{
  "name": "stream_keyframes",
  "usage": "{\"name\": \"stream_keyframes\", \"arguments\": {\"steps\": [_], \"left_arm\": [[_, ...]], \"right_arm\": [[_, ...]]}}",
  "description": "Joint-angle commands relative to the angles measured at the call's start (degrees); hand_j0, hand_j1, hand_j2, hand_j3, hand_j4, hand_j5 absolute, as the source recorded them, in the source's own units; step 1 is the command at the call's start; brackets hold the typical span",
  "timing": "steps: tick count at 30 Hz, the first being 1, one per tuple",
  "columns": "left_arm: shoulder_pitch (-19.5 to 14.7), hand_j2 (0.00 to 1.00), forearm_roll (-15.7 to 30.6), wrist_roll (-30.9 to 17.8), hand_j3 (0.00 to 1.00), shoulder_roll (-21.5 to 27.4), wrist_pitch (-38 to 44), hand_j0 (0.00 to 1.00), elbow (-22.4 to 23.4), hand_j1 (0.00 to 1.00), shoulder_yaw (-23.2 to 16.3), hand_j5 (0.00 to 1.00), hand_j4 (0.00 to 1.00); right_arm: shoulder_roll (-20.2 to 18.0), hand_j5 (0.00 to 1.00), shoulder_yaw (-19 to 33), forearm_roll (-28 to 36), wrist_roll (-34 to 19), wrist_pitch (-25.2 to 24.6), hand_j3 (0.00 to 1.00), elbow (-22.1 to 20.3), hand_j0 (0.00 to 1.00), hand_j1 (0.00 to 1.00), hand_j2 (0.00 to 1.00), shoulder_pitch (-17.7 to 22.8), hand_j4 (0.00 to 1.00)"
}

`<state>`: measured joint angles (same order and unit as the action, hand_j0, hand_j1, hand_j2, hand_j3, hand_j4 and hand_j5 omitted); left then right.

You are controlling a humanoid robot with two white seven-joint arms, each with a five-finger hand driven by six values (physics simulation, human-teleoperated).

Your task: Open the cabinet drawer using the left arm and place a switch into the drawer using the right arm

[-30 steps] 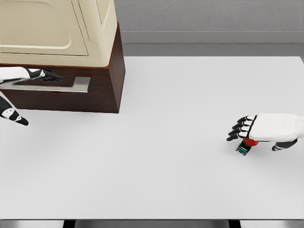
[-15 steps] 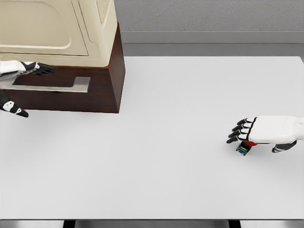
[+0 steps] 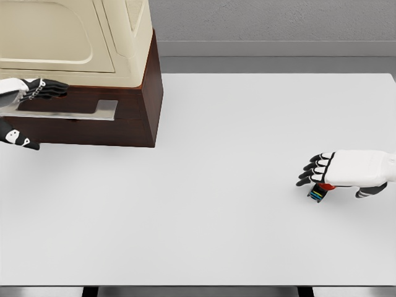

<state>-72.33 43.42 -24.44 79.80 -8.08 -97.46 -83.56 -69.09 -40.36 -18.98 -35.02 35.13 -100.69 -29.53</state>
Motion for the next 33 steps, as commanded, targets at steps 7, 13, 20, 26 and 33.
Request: {"name": "stream_keyframes", "arguments": {"steps": [7, 13, 20, 26, 33], "left_arm": [[0.35, 1.0, -1.93, 0.09, 1.0, 0.36, -0.53, 1.0, 0.87, 1.0, -1.44, 1.0, 1.0], [0.79, 1.0, -3.16, 0.09, 1.0, 0.36, -0.53, 1.0, 1.31, 1.0, -1.44, 1.0, 1.0], [1.23, 1.0, -3.43, 0.09, 1.0, 0.36, -0.53, 1.0, 1.31, 1.0, -1.7, 1.0, 1.0], [1.76, 1.0, -3.69, 0.0, 1.0, 0.45, -1.32, 1.0, 1.04, 1.0, -2.14, 1.0, 1.0], [1.93, 1.0, -3.52, -2.02, 1.0, 2.29, -4.13, 1.0, 0.78, 1.0, -2.67, 1.0, 1.0]], "right_arm": [[0.01, 1.0, 0.02, -0.01, 0.02, -0.13, 1.0, 0.14, 1.0, 1.0, 1.0, 0.0, 1.0], [0.54, 1.0, 0.02, -0.27, 0.02, -0.13, 1.0, 0.4, 1.0, 1.0, 1.0, 0.0, 1.0], [1.77, 1.0, 0.02, -1.5, 0.02, -0.13, 1.0, 0.93, 1.0, 1.0, 1.0, 0.09, 1.0], [2.12, 1.0, 0.02, -2.64, 0.02, -0.13, 1.0, 1.02, 1.0, 1.0, 1.0, 0.09, 1.0], [2.12, 1.0, 0.02, -3.52, 0.02, -0.13, 1.0, 0.93, 1.0, 1.0, 1.0, 0.18, 1.0]]}}
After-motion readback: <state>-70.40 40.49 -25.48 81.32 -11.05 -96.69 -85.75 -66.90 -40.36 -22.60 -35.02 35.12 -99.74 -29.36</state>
